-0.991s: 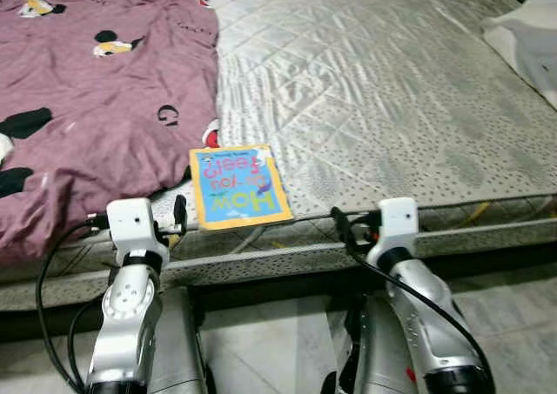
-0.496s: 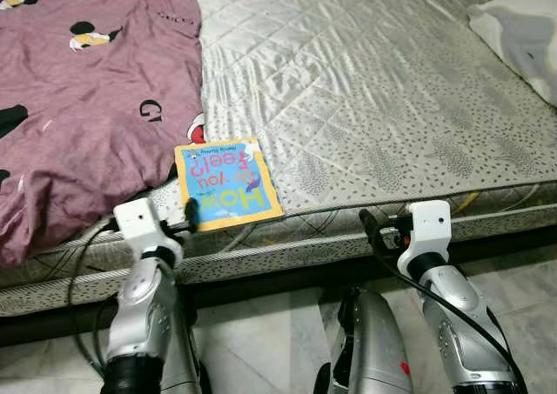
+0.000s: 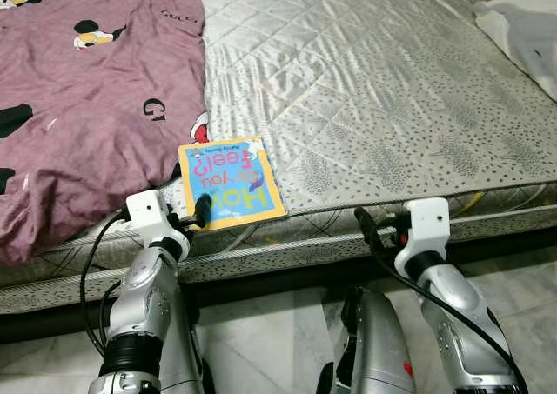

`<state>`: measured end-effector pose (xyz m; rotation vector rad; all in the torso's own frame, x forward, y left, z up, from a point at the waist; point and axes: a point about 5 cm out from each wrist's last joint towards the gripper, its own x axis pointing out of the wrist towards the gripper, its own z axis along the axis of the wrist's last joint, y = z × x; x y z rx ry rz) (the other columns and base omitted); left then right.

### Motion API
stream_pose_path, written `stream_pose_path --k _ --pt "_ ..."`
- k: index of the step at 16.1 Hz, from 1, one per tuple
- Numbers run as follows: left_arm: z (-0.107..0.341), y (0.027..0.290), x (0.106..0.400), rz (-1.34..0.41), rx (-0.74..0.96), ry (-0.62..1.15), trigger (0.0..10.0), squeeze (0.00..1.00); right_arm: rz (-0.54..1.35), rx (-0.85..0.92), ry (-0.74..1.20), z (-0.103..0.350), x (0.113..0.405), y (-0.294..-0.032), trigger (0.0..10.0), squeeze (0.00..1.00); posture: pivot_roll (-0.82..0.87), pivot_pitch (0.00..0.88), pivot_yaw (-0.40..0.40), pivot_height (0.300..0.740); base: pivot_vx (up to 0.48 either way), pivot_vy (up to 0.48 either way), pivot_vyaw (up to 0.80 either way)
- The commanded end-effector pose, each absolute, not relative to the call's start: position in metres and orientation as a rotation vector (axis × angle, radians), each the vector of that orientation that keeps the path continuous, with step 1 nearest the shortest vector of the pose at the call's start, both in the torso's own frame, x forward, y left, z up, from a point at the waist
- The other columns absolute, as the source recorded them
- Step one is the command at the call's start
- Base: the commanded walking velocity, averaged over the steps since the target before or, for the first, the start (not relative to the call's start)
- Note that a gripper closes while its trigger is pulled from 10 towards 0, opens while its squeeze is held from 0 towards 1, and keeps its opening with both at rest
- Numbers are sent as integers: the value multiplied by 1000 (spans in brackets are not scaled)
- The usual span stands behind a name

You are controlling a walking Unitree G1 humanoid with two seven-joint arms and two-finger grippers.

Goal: Clean up the room

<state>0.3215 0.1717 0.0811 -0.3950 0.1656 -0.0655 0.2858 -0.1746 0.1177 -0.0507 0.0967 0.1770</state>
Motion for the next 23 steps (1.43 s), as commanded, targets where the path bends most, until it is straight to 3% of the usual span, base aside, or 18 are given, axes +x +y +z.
stream_pose_path --k 1,5,8,9,10,11,19,23 --pt "64 155 315 -144 -414 262 10000 0 183 -50 98 119 285 -172 10000 0 -155 240 -58 490 0 0 0" --pt "62 148 314 -277 -391 334 10000 0 197 -45 98 116 285 -166 10000 0 -136 231 -58 490 0 0 0" --pt "62 133 310 -367 -465 368 10000 0 198 -43 89 118 290 -164 10000 0 -126 223 -59 490 0 0 0" --pt "62 130 310 -390 -487 378 8235 0 199 -44 87 118 291 -164 10000 0 -127 220 -59 490 0 0 0" --pt "63 128 309 -417 -522 392 4588 0 200 -45 84 119 292 -163 10000 0 -125 218 -59 490 0 0 0" --pt "65 126 310 -430 -581 394 0 0 201 -46 81 119 292 -163 10000 0 -124 214 -59 490 0 0 0" --pt "83 121 316 -541 -911 394 0 0 202 -57 60 121 297 -161 10000 0 -126 197 -55 490 0 0 0" --pt "87 121 316 -569 -987 384 0 0 199 -60 56 121 298 -161 10000 0 -126 191 -51 490 0 0 0"
